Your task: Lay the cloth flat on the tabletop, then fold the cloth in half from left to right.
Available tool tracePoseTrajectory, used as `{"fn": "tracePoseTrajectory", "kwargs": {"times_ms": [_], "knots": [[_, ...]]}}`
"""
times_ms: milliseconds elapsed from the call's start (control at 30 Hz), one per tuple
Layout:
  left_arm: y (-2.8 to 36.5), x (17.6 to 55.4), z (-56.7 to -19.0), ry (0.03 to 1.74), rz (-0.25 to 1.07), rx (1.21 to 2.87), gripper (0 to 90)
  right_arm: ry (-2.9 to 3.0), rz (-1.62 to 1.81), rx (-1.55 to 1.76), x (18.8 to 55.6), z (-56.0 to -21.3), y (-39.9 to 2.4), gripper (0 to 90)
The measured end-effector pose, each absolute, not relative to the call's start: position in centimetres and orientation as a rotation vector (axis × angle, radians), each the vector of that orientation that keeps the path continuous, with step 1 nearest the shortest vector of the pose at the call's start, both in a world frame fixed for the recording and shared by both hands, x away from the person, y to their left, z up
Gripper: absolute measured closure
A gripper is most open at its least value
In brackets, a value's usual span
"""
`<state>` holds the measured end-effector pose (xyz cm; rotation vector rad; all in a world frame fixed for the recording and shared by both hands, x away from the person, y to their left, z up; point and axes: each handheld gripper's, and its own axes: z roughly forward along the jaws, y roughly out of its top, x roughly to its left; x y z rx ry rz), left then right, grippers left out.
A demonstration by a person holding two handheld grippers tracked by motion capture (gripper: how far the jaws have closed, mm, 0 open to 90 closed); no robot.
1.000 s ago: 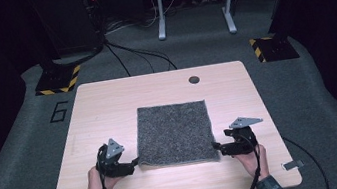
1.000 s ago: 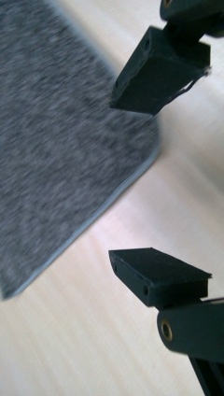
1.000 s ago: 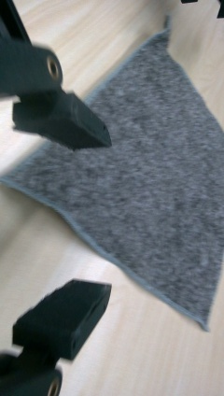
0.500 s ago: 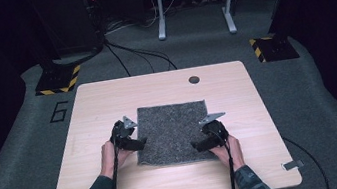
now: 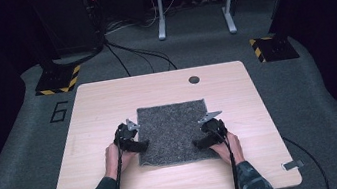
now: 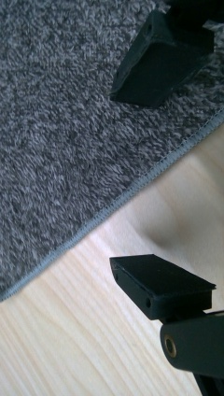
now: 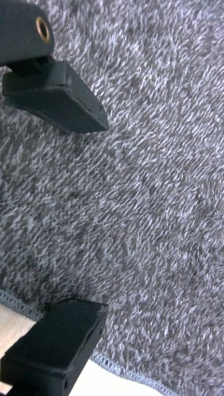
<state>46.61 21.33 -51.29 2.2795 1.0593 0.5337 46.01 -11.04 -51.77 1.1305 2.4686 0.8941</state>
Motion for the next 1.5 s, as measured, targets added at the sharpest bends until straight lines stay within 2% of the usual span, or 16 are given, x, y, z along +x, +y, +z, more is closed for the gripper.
{"fn": "tracePoseTrajectory", "kwargs": {"times_ms": [200,333,533,1000,1100,1500], "knots": [[21.0,46.6,-51.4,1.066,0.490,2.270,15.6,2.476,0.879,1.130,46.2,-51.8,-11.4,6.5],[22.0,46.6,-50.7,1.068,0.482,2.222,14.8,2.479,0.870,1.139,46.2,-51.4,-12.1,0.0],[23.7,47.4,-49.2,1.102,0.500,2.161,14.4,2.440,1.014,1.142,45.1,-49.3,-12.8,0.0],[23.8,51.7,-48.1,1.143,0.469,2.145,15.2,2.504,1.097,0.958,41.9,-47.5,-6.1,0.0],[23.7,52.6,-48.2,1.147,0.507,2.138,16.3,2.515,1.112,0.920,41.4,-47.4,-4.6,0.1],[23.1,56.3,-49.4,1.198,0.458,2.164,18.0,2.625,1.101,0.744,40.2,-47.9,1.0,7.2]]}}
